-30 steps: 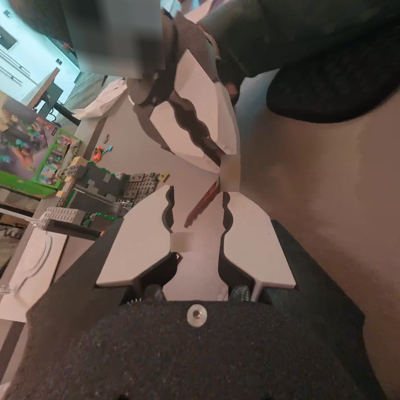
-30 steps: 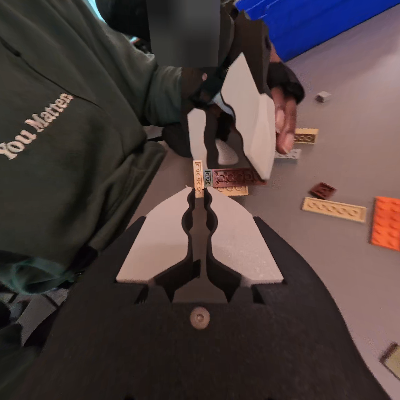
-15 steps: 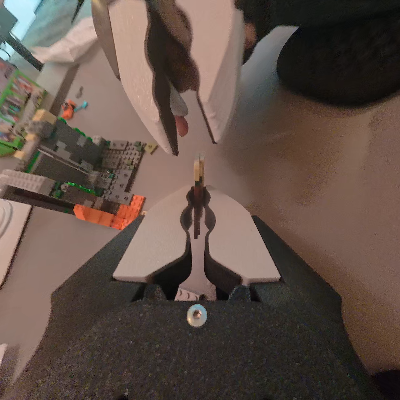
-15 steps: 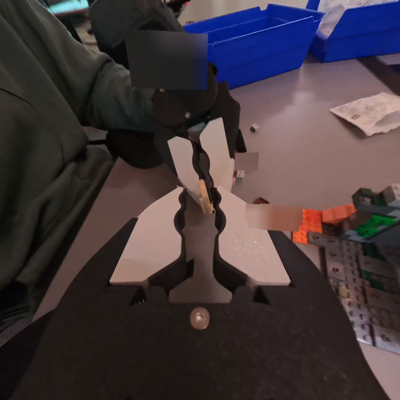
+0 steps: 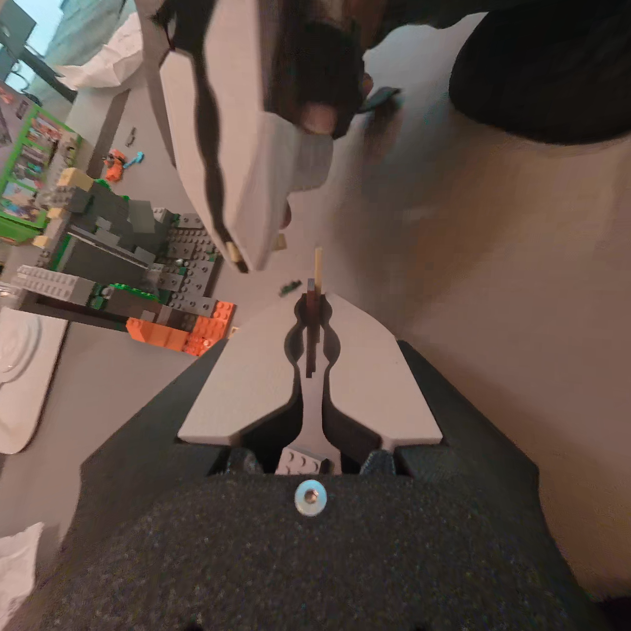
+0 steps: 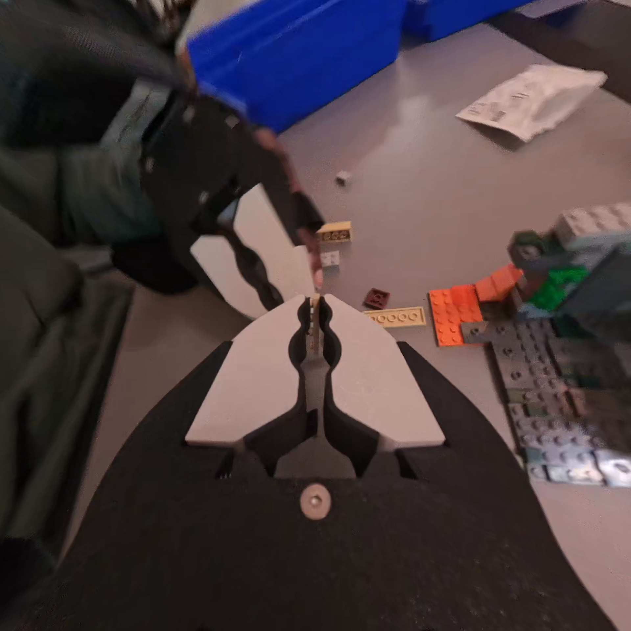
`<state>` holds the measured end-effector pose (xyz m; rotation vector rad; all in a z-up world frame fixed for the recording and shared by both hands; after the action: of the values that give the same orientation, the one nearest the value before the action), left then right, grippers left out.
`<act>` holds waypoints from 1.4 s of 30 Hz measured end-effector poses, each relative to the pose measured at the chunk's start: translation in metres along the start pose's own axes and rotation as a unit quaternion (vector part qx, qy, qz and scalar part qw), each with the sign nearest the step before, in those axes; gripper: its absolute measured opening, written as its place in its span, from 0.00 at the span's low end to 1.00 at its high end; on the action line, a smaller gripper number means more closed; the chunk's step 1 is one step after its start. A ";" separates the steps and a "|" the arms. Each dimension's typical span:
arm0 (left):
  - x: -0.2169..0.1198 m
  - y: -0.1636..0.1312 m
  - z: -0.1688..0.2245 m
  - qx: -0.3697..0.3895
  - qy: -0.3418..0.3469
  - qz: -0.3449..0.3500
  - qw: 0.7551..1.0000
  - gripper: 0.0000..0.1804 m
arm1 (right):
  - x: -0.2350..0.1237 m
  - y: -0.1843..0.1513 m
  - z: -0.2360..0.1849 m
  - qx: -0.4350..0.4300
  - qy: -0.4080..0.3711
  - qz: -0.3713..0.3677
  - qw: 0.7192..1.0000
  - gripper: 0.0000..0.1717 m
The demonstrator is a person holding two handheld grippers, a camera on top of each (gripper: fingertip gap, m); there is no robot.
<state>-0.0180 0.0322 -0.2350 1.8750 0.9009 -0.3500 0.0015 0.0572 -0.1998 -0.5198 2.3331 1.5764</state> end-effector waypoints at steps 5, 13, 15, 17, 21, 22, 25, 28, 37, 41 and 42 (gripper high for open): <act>-0.004 -0.004 -0.007 -0.007 0.013 -0.003 1.000 0.04 | -0.014 0.004 0.022 0.070 -0.011 0.044 0.996 0.03; -0.005 -0.012 -0.012 -0.042 0.006 -0.008 0.999 0.03 | -0.005 -0.021 0.005 -0.073 -0.011 -0.049 0.996 0.11; -0.005 -0.012 -0.012 -0.045 0.004 -0.007 0.999 0.03 | 0.000 -0.026 0.002 -0.106 -0.017 -0.066 0.992 0.16; -0.004 -0.011 -0.011 -0.051 -0.002 -0.002 0.999 0.03 | 0.004 -0.026 -0.001 -0.140 -0.029 -0.069 0.987 0.17; -0.003 -0.010 -0.008 -0.058 -0.013 0.000 0.998 0.03 | 0.010 -0.017 -0.007 -0.198 -0.057 -0.046 0.978 0.09; -0.003 -0.010 -0.008 -0.063 -0.014 0.002 0.998 0.03 | 0.011 -0.016 -0.007 -0.211 -0.066 -0.045 0.974 0.05; -0.005 -0.007 -0.007 -0.084 -0.031 0.021 0.996 0.04 | 0.009 -0.016 -0.011 -0.210 -0.054 -0.049 0.975 0.02; -0.008 -0.001 -0.005 -0.108 -0.054 0.052 0.991 0.05 | 0.002 -0.018 -0.014 -0.175 -0.020 -0.056 0.983 0.01; -0.008 0.001 0.005 -0.167 -0.121 0.071 0.976 0.03 | 0.001 -0.034 -0.017 -0.181 -0.010 -0.110 0.977 0.01; -0.017 0.007 -0.002 -0.277 -0.177 0.124 0.936 0.03 | -0.003 -0.024 -0.026 -0.259 -0.047 -0.095 0.960 0.02; -0.020 0.009 -0.004 -0.295 -0.188 0.141 0.926 0.03 | -0.003 -0.021 -0.029 -0.288 -0.063 -0.092 0.951 0.02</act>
<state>-0.0259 0.0244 -0.2153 1.2903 0.4004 -0.2156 0.0129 0.0239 -0.2051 -0.7079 1.6524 2.1172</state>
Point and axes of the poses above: each gripper's, where its closed fingertips meet, x out along the fingers, y out of its top, z = x × y across the jaws, the point moved 2 cm from there along -x, back along the fingers, and after that the axes turned 8 degrees about x, right-handed, at the moved point
